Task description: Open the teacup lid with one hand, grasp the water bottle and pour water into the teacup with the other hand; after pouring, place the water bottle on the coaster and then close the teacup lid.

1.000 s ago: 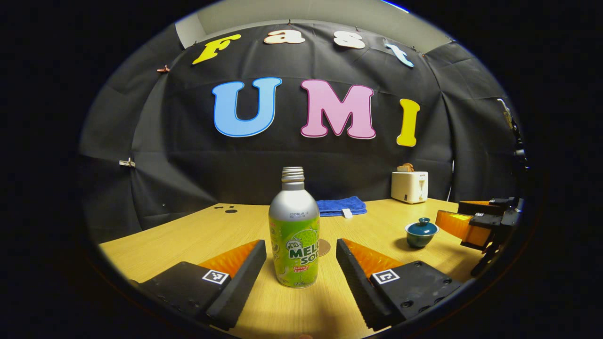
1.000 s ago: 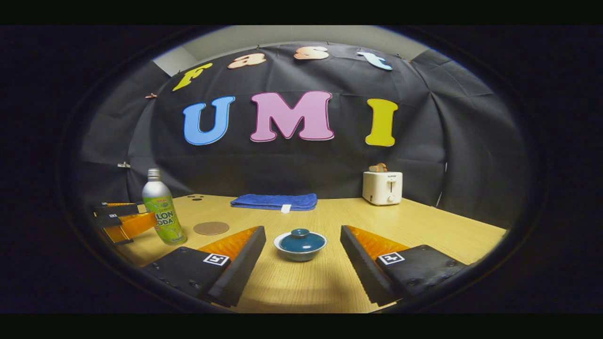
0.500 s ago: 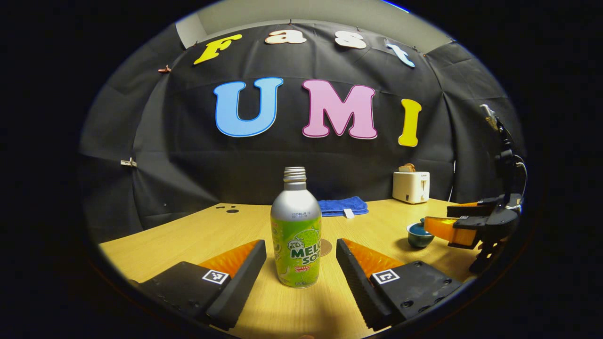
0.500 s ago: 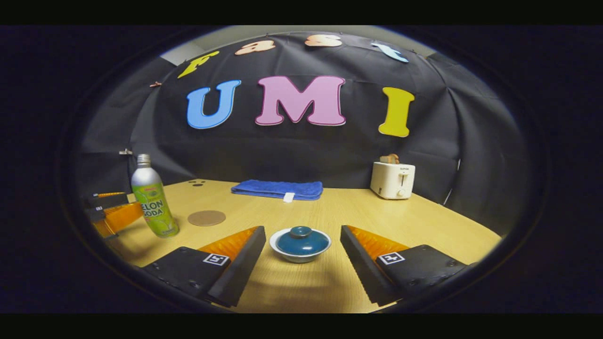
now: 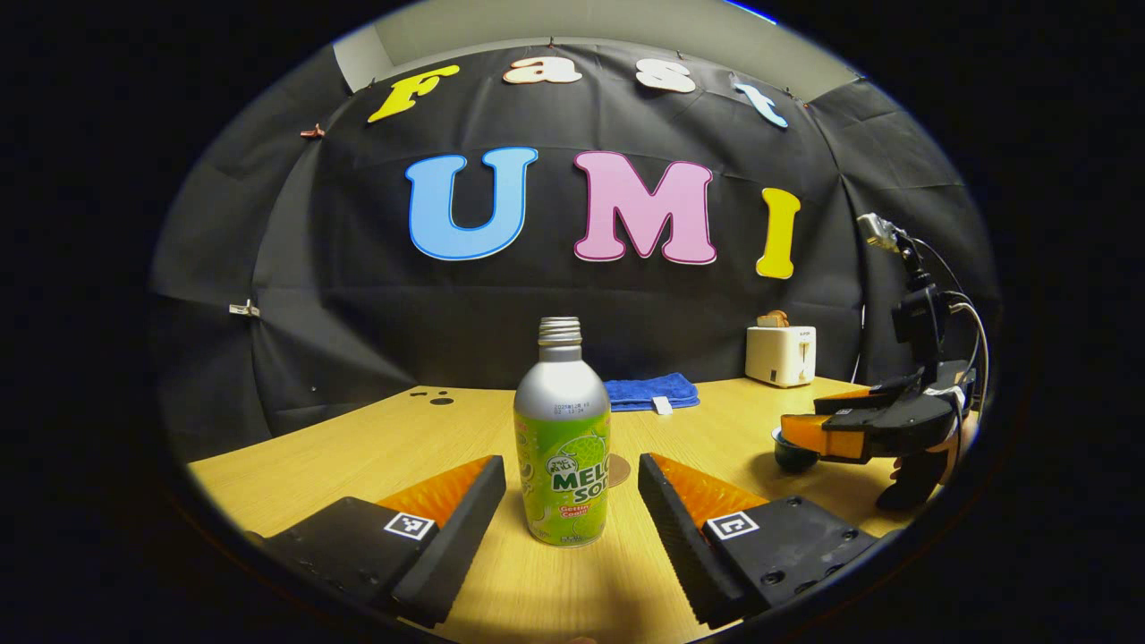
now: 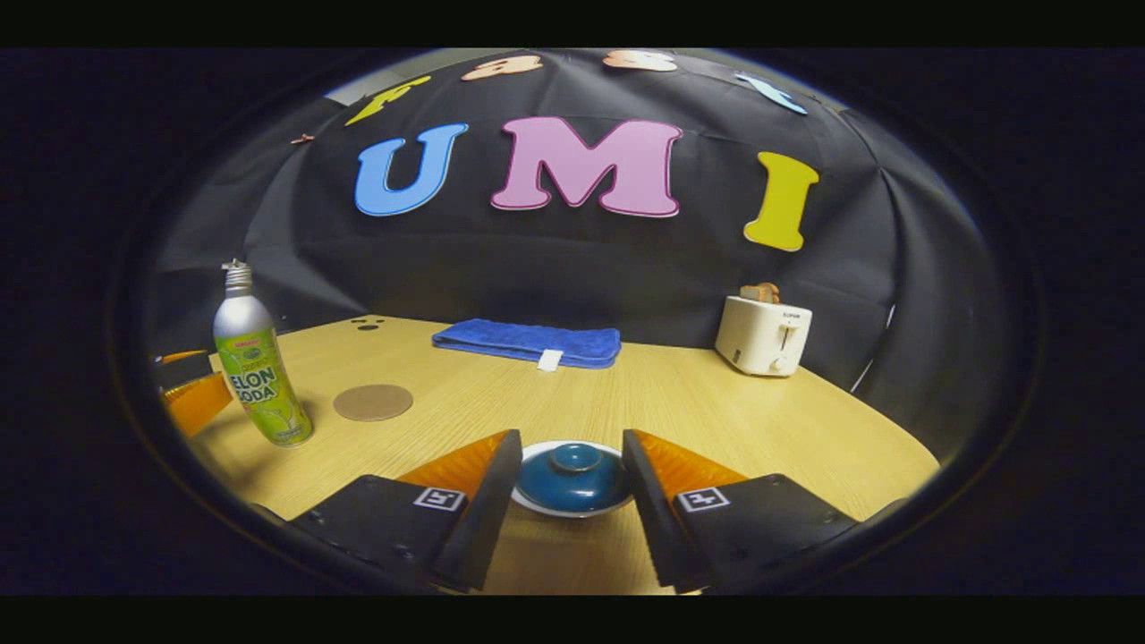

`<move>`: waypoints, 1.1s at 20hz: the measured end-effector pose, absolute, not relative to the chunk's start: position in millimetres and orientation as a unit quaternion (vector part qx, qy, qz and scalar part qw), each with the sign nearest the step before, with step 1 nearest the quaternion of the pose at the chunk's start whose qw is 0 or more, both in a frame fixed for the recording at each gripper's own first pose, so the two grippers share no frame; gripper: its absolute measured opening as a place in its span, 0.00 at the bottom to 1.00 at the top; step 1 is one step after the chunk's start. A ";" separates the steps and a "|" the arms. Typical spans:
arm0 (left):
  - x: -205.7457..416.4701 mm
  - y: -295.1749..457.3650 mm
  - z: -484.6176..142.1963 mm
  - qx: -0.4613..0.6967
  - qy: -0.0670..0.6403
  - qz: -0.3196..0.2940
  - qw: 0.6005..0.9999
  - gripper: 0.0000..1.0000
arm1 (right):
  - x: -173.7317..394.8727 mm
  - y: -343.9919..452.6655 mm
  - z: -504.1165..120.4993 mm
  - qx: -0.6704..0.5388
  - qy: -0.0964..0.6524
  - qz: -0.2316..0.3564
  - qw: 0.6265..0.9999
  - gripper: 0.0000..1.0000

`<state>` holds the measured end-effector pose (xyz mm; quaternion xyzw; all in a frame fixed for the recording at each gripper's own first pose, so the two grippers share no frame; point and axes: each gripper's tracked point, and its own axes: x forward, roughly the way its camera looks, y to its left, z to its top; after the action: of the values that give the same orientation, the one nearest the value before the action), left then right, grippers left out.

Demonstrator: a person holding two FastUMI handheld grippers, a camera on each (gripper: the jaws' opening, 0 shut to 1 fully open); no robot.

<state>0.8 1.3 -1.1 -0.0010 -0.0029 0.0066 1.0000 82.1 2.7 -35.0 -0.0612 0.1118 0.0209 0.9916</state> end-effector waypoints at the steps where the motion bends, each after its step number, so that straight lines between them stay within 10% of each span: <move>1: 0.8 1.5 -0.6 -0.001 -0.003 0.007 1.000 0.95 | 84.1 1.7 -35.6 -0.067 0.113 0.019 0.991 0.66; 11: 0.0 2.2 -0.8 -0.001 -0.003 0.007 1.000 0.95 | 88.3 2.5 -34.7 -0.085 0.122 0.029 0.989 0.30; 22: 1.3 2.6 -1.5 -0.002 -0.003 0.008 1.000 0.95 | 79.4 1.5 -0.3 -0.077 0.095 0.044 0.992 0.29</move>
<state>1.3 2.6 -1.5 -0.0016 -0.0025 0.0083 1.0000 79.4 1.5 -0.3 -0.0766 0.0952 0.0440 0.9915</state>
